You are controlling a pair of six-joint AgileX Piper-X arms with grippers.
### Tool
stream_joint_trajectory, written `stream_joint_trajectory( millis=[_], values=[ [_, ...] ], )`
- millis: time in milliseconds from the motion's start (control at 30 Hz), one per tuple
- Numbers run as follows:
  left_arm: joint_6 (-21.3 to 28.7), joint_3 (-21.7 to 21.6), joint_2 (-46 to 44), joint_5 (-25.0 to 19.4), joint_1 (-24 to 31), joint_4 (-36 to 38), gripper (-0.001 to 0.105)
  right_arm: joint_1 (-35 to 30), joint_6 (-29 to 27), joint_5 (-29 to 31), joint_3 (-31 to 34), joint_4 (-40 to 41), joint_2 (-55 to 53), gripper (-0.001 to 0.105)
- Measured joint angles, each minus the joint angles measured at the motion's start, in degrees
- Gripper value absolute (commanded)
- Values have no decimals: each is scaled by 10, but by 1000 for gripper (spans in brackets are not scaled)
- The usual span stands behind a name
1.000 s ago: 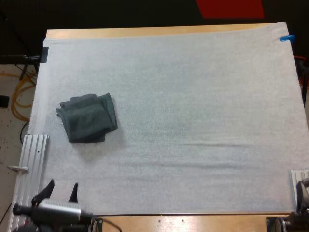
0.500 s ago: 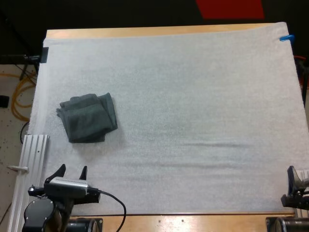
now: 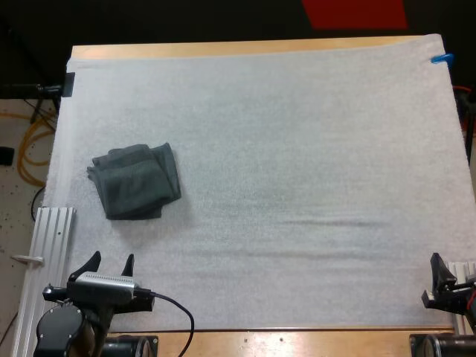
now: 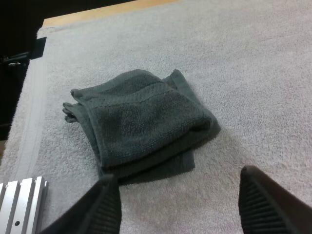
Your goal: Pick towel from pile fold and stack
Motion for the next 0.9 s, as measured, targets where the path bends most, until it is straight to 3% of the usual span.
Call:
stream_joint_trajectory(
  millis=[900],
  values=[
    [0, 0, 0, 0, 0, 0, 52, 0, 0, 0, 1, -15, 0, 71]
  ],
)
